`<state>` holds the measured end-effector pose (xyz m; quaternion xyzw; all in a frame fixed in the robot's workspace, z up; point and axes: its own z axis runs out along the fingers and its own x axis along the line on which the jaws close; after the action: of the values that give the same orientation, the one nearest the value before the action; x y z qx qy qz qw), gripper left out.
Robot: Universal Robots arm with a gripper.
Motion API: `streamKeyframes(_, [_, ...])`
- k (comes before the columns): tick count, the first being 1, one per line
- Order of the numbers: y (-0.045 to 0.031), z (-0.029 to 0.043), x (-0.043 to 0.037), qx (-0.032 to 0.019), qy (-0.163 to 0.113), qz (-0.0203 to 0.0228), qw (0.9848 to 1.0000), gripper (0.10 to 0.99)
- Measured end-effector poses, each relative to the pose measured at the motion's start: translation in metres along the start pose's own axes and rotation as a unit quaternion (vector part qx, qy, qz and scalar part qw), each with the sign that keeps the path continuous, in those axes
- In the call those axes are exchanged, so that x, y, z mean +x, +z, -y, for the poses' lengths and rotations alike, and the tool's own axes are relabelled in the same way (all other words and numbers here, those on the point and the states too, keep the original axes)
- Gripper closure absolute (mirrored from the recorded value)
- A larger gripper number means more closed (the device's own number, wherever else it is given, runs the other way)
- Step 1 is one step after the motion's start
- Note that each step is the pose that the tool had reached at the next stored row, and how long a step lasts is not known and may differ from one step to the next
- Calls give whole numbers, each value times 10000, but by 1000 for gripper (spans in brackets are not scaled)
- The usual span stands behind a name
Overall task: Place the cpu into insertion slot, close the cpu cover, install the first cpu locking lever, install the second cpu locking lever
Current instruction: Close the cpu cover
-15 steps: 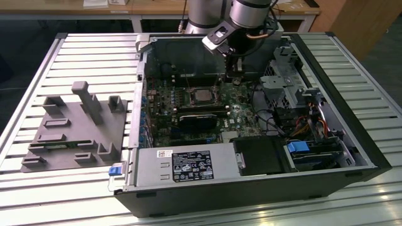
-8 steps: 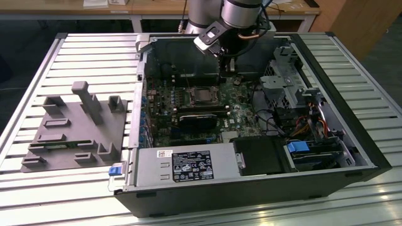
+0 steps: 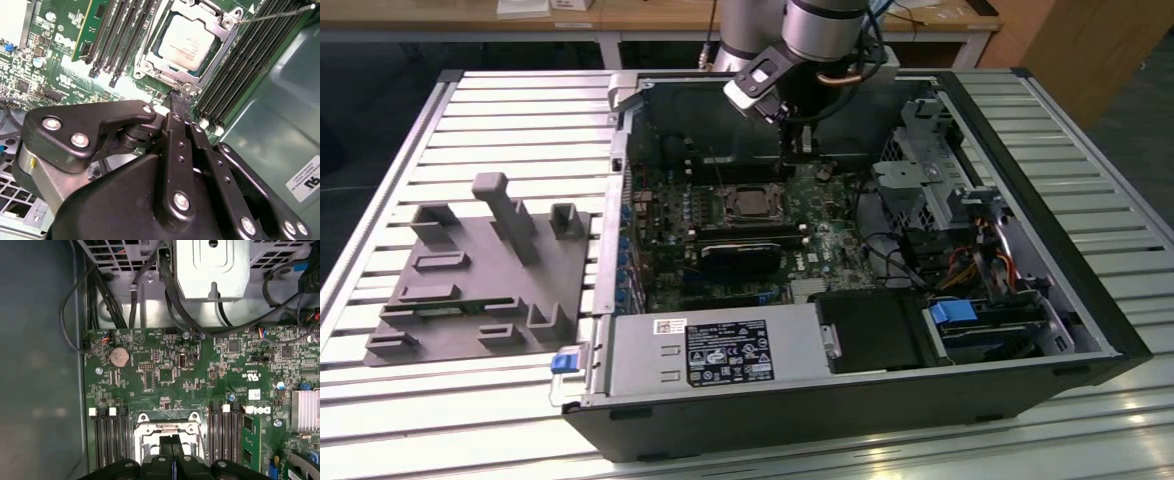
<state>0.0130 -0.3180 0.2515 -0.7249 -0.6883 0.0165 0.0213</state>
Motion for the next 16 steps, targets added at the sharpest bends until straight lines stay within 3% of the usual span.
streamKeyframes(11, [38, 190, -74, -177, -11, -194, 9997, 984])
streamKeyframes(16, [57, 273, -123, -217, -15, -279, 9994, 984])
